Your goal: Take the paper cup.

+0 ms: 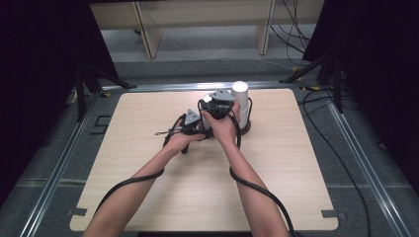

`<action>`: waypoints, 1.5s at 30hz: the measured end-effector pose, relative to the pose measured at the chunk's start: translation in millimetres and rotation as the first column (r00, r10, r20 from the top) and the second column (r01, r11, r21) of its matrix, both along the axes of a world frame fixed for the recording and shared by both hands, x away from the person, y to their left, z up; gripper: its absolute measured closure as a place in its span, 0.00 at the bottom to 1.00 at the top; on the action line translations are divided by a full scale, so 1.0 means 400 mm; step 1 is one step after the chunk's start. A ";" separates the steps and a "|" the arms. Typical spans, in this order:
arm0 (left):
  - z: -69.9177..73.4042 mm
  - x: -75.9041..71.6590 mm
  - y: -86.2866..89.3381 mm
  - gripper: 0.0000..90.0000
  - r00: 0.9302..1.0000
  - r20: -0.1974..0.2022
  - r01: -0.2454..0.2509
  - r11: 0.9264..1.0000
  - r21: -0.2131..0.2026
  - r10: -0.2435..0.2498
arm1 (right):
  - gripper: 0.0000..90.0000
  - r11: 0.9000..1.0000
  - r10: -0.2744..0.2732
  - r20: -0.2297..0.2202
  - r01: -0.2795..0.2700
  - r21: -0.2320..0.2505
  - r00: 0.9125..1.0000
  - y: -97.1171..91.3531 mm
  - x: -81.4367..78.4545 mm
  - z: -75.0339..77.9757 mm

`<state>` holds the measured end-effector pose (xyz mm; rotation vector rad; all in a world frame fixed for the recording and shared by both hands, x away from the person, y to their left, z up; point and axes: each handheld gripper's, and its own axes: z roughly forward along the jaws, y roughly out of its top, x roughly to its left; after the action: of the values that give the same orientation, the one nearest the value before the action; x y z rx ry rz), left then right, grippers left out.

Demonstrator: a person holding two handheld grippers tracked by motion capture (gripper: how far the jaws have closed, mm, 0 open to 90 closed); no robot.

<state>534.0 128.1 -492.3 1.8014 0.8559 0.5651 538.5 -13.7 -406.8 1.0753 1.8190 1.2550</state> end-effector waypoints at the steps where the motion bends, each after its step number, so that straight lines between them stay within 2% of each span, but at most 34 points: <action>1: 0.001 0.001 0.003 0.28 1.000 -0.001 0.006 1.000 0.025 -0.006 | 0.38 1.000 -0.001 0.006 0.001 0.005 1.000 0.000 0.002 -0.002; 2: 0.000 0.001 -0.001 0.28 1.000 -0.001 -0.003 1.000 -0.001 0.003 | 0.38 1.000 -0.006 0.001 0.006 0.014 1.000 0.002 0.003 -0.006; 4: 0.000 0.001 -0.002 0.28 1.000 0.000 -0.003 1.000 0.000 0.003 | 0.38 1.000 0.000 0.003 0.000 0.029 1.000 0.002 0.005 -0.009; 6: 0.001 0.001 0.001 0.29 1.000 0.000 0.003 1.000 0.021 -0.003 | 0.38 0.999 -0.010 -0.021 0.011 0.043 1.000 0.001 0.002 -0.008; 7: 0.001 0.001 0.001 0.29 1.000 0.000 0.002 1.000 0.020 -0.002 | 0.39 0.999 -0.016 -0.008 0.016 0.048 1.000 0.001 0.003 -0.009; 10: 0.001 0.002 0.000 0.28 1.000 -0.004 0.007 1.000 0.021 -0.007 | 0.39 0.998 0.000 -0.006 0.000 0.067 1.000 0.000 -0.001 -0.011; 13: 0.001 0.002 0.000 0.28 1.000 -0.003 0.010 1.000 0.026 -0.010 | 0.39 0.997 -0.009 -0.002 0.009 0.076 1.000 0.000 -0.007 -0.011; 15: 0.000 0.001 -0.005 0.28 1.000 -0.003 -0.003 1.000 0.014 0.003 | 0.40 0.998 -0.005 0.024 0.003 0.070 1.000 -0.005 -0.007 -0.006; 16: 0.000 0.002 -0.006 0.28 1.000 -0.002 -0.007 1.000 0.016 0.007 | 0.40 0.996 -0.008 0.013 0.007 0.085 1.000 -0.003 -0.010 -0.001; 20: 0.000 0.002 -0.007 0.28 1.000 0.001 -0.008 1.000 0.020 0.008 | 0.40 0.996 0.001 0.037 -0.004 0.085 0.999 -0.006 -0.012 0.025; 22: 0.000 0.001 -0.007 0.28 1.000 0.000 -0.008 1.000 0.023 0.008 | 0.40 0.995 0.002 0.034 -0.005 0.095 0.999 -0.005 -0.015 0.037; 30: 0.007 -0.008 -0.003 0.22 1.000 0.013 -0.005 0.999 0.032 0.004 | 0.40 0.990 0.005 0.075 -0.015 0.142 0.997 -0.017 -0.028 0.090; 31: 0.009 -0.010 -0.003 0.21 1.000 0.017 -0.005 1.000 0.031 0.005 | 0.40 0.991 0.014 0.093 -0.026 0.129 0.996 -0.021 -0.029 0.096; 32: 0.011 -0.013 -0.001 0.20 1.000 0.021 -0.005 0.999 0.040 0.004 | 0.40 0.990 0.011 0.094 -0.024 0.138 0.996 -0.021 -0.032 0.102; 34: 0.012 -0.015 -0.001 0.19 1.000 0.023 -0.007 0.999 0.031 0.006 | 0.40 0.991 0.013 0.100 -0.026 0.132 0.995 -0.024 -0.035 0.110; 35: 0.015 -0.018 0.003 0.18 1.000 0.028 -0.007 0.999 0.038 0.006 | 0.40 0.989 0.014 0.099 -0.029 0.145 0.995 -0.025 -0.041 0.121; 36: 0.017 -0.021 0.006 0.18 1.000 0.026 -0.010 0.999 0.040 0.009 | 0.40 0.989 0.017 0.116 -0.034 0.143 0.993 -0.026 -0.041 0.126; 38: 0.022 -0.023 0.014 0.17 1.000 0.029 -0.010 0.998 0.068 0.008 | 0.40 0.989 0.012 0.112 -0.029 0.148 0.994 -0.027 -0.047 0.135; 41: 0.030 -0.028 0.019 0.17 0.999 0.039 -0.003 0.997 0.079 0.000 | 0.40 0.988 0.014 0.117 -0.031 0.150 0.993 -0.033 -0.052 0.146; 43: 0.035 -0.032 0.019 0.17 0.999 0.044 -0.002 0.997 0.073 -0.001 | 0.40 0.987 0.017 0.129 -0.038 0.158 0.991 -0.035 -0.053 0.150; 44: 0.036 -0.034 0.017 0.17 0.999 0.049 0.004 0.999 0.054 -0.006 | 0.40 0.987 0.011 0.125 -0.031 0.160 0.992 -0.036 -0.057 0.153; 45: 0.039 -0.037 0.018 0.17 0.999 0.045 -0.001 0.998 0.062 -0.002 | 0.40 0.987 0.018 0.132 -0.039 0.153 0.991 -0.037 -0.058 0.155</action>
<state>519.1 135.2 -476.8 1.8385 0.8153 0.6355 515.3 -28.5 -344.8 1.0273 1.6658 1.4694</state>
